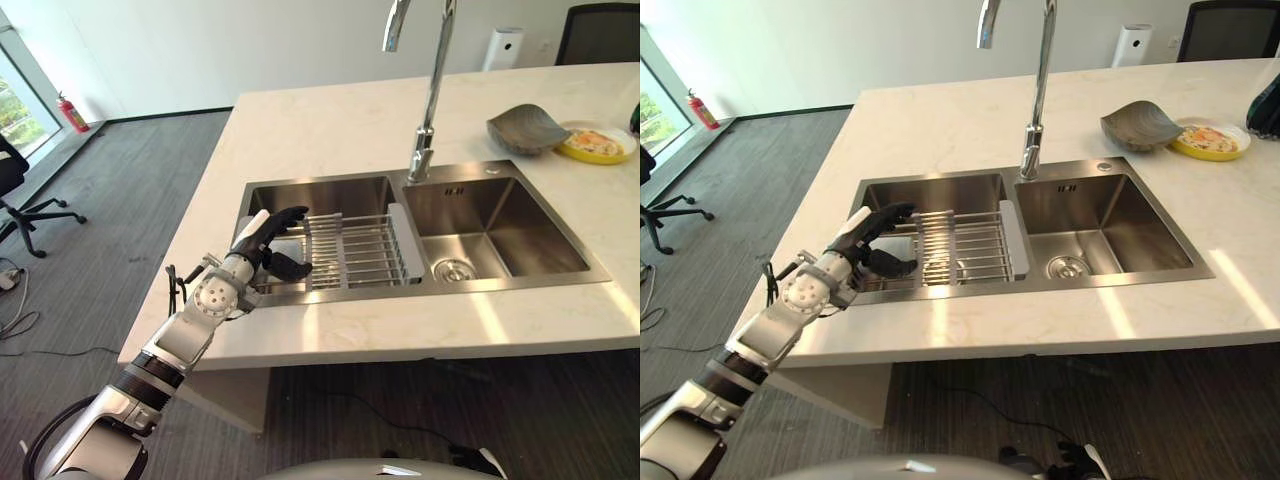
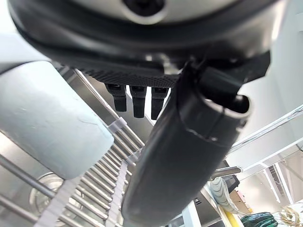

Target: Place the dishes in the dishwasher.

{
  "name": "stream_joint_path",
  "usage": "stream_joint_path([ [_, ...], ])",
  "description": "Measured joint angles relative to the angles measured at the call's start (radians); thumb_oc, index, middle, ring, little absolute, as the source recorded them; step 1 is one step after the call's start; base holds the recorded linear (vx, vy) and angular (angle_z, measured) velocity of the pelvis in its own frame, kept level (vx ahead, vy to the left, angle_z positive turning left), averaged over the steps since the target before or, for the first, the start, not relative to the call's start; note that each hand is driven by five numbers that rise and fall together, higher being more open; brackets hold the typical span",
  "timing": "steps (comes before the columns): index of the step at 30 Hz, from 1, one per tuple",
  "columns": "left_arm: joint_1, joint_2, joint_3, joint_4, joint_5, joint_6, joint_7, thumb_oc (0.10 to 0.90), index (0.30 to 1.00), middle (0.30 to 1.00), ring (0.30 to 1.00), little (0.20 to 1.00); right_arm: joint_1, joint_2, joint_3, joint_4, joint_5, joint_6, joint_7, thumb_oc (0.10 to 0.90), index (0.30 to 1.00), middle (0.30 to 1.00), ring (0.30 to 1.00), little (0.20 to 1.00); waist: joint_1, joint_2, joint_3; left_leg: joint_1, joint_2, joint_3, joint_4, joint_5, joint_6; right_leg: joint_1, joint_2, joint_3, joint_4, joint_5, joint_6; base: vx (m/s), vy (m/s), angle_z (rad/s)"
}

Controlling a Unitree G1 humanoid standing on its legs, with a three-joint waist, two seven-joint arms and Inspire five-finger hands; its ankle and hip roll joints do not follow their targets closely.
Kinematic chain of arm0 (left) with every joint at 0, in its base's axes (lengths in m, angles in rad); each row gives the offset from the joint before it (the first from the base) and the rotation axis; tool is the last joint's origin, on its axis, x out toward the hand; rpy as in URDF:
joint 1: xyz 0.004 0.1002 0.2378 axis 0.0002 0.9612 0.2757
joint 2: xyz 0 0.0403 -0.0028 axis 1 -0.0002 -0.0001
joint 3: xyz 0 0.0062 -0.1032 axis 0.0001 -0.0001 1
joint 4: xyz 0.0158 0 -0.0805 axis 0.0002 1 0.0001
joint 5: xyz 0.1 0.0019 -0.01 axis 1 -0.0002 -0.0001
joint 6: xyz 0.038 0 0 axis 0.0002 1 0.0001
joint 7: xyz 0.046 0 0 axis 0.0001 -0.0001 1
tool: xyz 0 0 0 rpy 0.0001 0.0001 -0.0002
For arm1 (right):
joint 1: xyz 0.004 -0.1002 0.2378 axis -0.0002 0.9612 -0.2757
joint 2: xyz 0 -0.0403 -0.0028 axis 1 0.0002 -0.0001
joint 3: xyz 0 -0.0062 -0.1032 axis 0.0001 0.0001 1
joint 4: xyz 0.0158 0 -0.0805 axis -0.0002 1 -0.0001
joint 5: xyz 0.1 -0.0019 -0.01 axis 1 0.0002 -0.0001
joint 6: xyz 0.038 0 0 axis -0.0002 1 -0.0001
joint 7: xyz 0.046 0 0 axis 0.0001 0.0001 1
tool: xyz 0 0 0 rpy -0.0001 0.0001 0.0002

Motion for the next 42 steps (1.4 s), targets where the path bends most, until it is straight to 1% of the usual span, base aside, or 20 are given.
stream_joint_path([
  [4, -0.031, 0.0, -0.001, 0.001, 0.013, 0.0, 0.024, 0.8, 0.9, 0.9, 0.9, 0.9, 0.001, -0.004, 0.0, 0.0, 0.001, 0.009, 0.0, 0.8, 0.9, 0.9, 0.9, 0.9, 0.0, 0.006, 0.006, 0.017, 0.001, -0.001, 0.0, 0.0, 0.0, 0.037, 0.0, 0.001, -0.043, 0.008, 0.003, 0.0, 0.002, -0.01],
  [7, -0.039, 0.0, -0.001, 0.001, 0.038, 0.0, 0.023, 0.8, 0.9, 0.9, 0.9, 0.9, 0.0, -0.018, 0.0, -0.01, 0.017, 0.009, 0.0, 0.8, 0.9, 0.9, 0.9, 0.9, 0.001, 0.022, 0.018, 0.021, 0.006, -0.001, 0.0, -0.003, -0.004, 0.04, 0.004, 0.0, -0.044, 0.006, 0.0, 0.0, 0.0, 0.0],
  [9, -0.041, 0.001, -0.002, 0.001, 0.054, 0.001, 0.019, 0.8, 0.9, 0.9, 0.9, 0.9, -0.001, -0.032, -0.001, -0.019, 0.017, 0.009, 0.002, 0.8, 0.9, 0.9, 0.9, 0.9, 0.0, 0.041, 0.037, 0.022, 0.012, -0.001, -0.001, -0.014, -0.014, 0.04, 0.011, 0.0, -0.044, 0.006, 0.0, 0.0, 0.0, 0.0],
  [10, -0.041, 0.001, -0.002, 0.001, 0.054, 0.001, 0.019, 0.8, 0.9, 0.9, 0.9, 0.9, -0.001, -0.032, -0.001, -0.019, 0.017, 0.009, 0.002, 0.8, 0.9, 0.9, 0.9, 0.9, 0.0, 0.041, 0.037, 0.022, 0.012, -0.001, -0.001, -0.014, -0.014, 0.04, 0.011, 0.0, -0.044, 0.006, 0.0, 0.0, 0.0, 0.0],
  [12, -0.043, 0.007, -0.006, 0.001, 0.116, 0.002, 0.006, 0.8, 0.9, 0.9, 0.9, 0.9, -0.001, -0.039, -0.001, -0.019, 0.017, 0.01, 0.002, 0.8, 0.9, 0.9, 0.9, 0.9, 0.001, 0.045, 0.046, 0.021, 0.013, 0.0, -0.001, -0.017, -0.014, 0.039, 0.011, 0.0, -0.044, 0.007, 0.0, 0.0, 0.0, 0.0],
  [13, -0.049, 0.029, -0.018, 0.001, 0.16, 0.003, -0.004, 0.8, 0.9, 0.9, 0.9, 0.9, -0.001, -0.038, -0.001, -0.019, 0.017, 0.01, 0.003, 0.8, 0.9, 0.9, 0.9, 0.9, 0.001, 0.045, 0.049, 0.021, 0.012, 0.001, -0.001, -0.018, -0.013, 0.039, 0.011, 0.0, -0.044, 0.006, 0.0, -0.04, -0.011, -0.03],
  [17, -0.134, 0.179, -0.147, 0.005, 0.32, 0.002, -0.057, 0.8, 0.9, 0.9, 0.9, 0.9, -0.001, -0.036, -0.002, -0.018, 0.017, 0.01, 0.005, 0.8, 0.9, 0.9, 0.9, 0.9, 0.001, 0.04, 0.062, 0.019, 0.01, 0.004, 0.0, -0.019, -0.012, 0.034, 0.008, 0.001, -0.042, 0.007, 0.001, -0.01, -0.003, -0.02],
  [18, -0.158, 0.201, -0.173, 0.01, 0.367, 0.0, -0.074, 0.8, 0.9, 0.9, 0.9, 0.9, -0.002, -0.036, -0.002, -0.015, 0.018, 0.01, 0.008, 0.8, 0.9, 0.9, 0.9, 0.9, 0.003, 0.038, 0.063, 0.019, 0.01, 0.003, 0.0, -0.02, -0.012, 0.035, 0.008, 0.0, -0.041, 0.007, 0.0, -0.04, -0.01, 0.02],
  [19, -0.176, 0.206, -0.187, 0.016, 0.4, -0.001, -0.085, 0.8, 0.9, 0.9, 0.9, 0.9, -0.005, -0.036, -0.002, -0.015, 0.018, 0.01, 0.012, 0.8, 0.9, 0.9, 0.9, 0.9, 0.005, 0.037, 0.064, 0.019, 0.009, 0.003, 0.0, -0.02, -0.012, 0.036, 0.007, -0.001, -0.04, 0.006, 0.0, 0.0, 0.0, 0.0],
  [20, -0.177, 0.204, -0.186, 0.034, 0.429, -0.01, -0.098, 0.8, 0.9, 0.9, 0.9, 0.9, -0.019, -0.034, 0.0, -0.001, 0.017, 0.01, 0.016, 0.8, 0.9, 0.9, 0.9, 0.9, 0.003, 0.036, 0.065, 0.021, 0.008, 0.004, 0.0, -0.02, -0.012, 0.036, 0.006, 0.0, -0.041, 0.006, -0.001, 0.0, 0.0, 0.0],
  [23, -0.183, 0.203, -0.202, 0.079, 0.44, -0.009, -0.131, 0.8, 0.9, 0.9, 0.9, 0.9, -0.031, -0.031, -0.001, 0.012, 0.018, 0.01, 0.019, 0.8, 0.9, 0.9, 0.9, 0.9, 0.0, 0.035, 0.067, 0.021, 0.008, 0.004, 0.0, -0.02, -0.012, 0.037, 0.006, 0.0, -0.04, 0.005, -0.001, 0.01, 0.004, 0.0],
  [28, -0.182, 0.17, -0.208, 0.15, 0.461, -0.012, -0.156, 0.8, 0.9, 0.9, 0.9, 0.9, -0.035, -0.028, -0.001, 0.022, 0.018, 0.01, 0.025, 0.8, 0.9, 0.9, 0.9, 0.9, -0.002, 0.034, 0.068, 0.028, 0.008, 0.004, 0.0, -0.021, -0.012, 0.043, 0.007, 0.0, -0.041, 0.002, -0.001, 0.02, 0.009, 0.0],
  [30, -0.182, 0.146, -0.21, 0.188, 0.462, -0.001, -0.177, 0.8, 0.9, 0.9, 0.9, 0.9, -0.036, -0.025, -0.001, 0.022, 0.018, 0.01, 0.027, 0.8, 0.9, 0.9, 0.9, 0.9, -0.003, 0.034, 0.069, 0.032, 0.009, 0.003, -0.001, -0.024, -0.014, 0.047, 0.007, -0.001, -0.043, 0.001, -0.001, 0.0, 0.0, 0.0],
  [32, -0.181, 0.146, -0.227, 0.214, 0.464, 0.003, -0.205, 0.8, 0.9, 0.9, 0.9, 0.9, -0.036, -0.025, -0.001, 0.024, 0.018, 0.01, 0.028, 0.8, 0.9, 0.9, 0.9, 0.9, -0.008, 0.034, 0.07, 0.031, 0.009, 0.004, -0.001, -0.024, -0.014, 0.046, 0.007, 0.0, -0.043, 0.001, -0.001, -0.02, 0.0, 0.0],
  [35, -0.185, 0.137, -0.239, 0.223, 0.489, 0.008, -0.225, 0.8, 0.9, 0.9, 0.9, 0.9, -0.042, -0.025, -0.001, 0.034, 0.019, 0.009, 0.034, 0.8, 0.9, 0.9, 0.9, 0.9, -0.007, 0.036, 0.068, 0.032, 0.009, 0.004, -0.001, -0.024, -0.014, 0.047, 0.007, 0.0, -0.04, 0.001, 0.0, 0.01, 0.006, 0.0],
  [37, -0.189, 0.124, -0.239, 0.226, 0.508, 0.023, -0.249, 0.8, 0.9, 0.9, 0.9, 0.9, -0.049, -0.025, -0.001, 0.041, 0.018, 0.011, 0.039, 0.8, 0.9, 0.9, 0.9, 0.9, -0.007, 0.037, 0.068, 0.033, 0.009, 0.004, -0.001, -0.024, -0.014, 0.048, 0.007, 0.0, -0.041, 0.001, 0.0, 0.0, 0.0, 0.0],
  [41, -0.22, 0.083, -0.245, 0.269, 0.536, 0.042, -0.279, 0.8, 0.9, 0.9, 0.9, 0.9, -0.06, -0.025, -0.001, 0.057, 0.018, 0.012, 0.044, 0.8, 0.9, 0.9, 0.9, 0.9, -0.008, 0.039, 0.066, 0.035, 0.009, 0.004, -0.001, -0.024, -0.013, 0.051, 0.008, 0.0, -0.041, 0.001, 0.0, -0.02, -0.004, 0.0],
  [42, -0.225, 0.058, -0.245, 0.285, 0.554, 0.051, -0.283, 0.8, 0.9, 0.9, 0.9, 0.9, -0.061, -0.028, -0.001, 0.059, 0.019, 0.012, 0.044, 0.8, 0.9, 0.9, 0.9, 0.9, -0.006, 0.041, 0.062, 0.035, 0.009, 0.003, -0.001, -0.026, -0.013, 0.051, 0.008, -0.001, -0.04, 0.001, -0.001, -0.04, -0.008, 0.0],
])
